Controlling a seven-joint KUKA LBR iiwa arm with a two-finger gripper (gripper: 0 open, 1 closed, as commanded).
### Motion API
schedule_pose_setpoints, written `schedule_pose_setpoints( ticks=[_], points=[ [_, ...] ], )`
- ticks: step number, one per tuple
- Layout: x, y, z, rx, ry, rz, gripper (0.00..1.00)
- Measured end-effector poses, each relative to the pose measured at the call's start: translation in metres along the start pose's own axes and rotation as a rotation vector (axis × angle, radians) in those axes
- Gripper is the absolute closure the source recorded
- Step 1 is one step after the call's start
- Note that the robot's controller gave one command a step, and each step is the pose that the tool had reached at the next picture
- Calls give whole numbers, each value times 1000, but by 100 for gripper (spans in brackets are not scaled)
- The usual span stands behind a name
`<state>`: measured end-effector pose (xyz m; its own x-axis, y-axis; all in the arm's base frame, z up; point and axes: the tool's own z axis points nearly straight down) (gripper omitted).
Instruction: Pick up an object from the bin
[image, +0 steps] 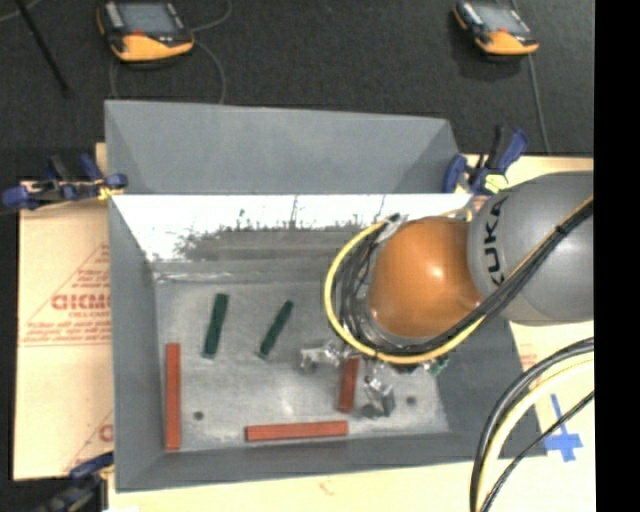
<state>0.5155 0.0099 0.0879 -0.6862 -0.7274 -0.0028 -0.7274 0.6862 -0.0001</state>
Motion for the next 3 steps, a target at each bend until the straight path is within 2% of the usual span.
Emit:
schedule_pose_setpoints(
  ticks=[1,2,3],
  points=[
    [-2,-35,18,3,0,0,0],
    [-3,-33,17,1,-1,1,100],
    [16,-50,-108,9,-4,27,100]
  ],
)
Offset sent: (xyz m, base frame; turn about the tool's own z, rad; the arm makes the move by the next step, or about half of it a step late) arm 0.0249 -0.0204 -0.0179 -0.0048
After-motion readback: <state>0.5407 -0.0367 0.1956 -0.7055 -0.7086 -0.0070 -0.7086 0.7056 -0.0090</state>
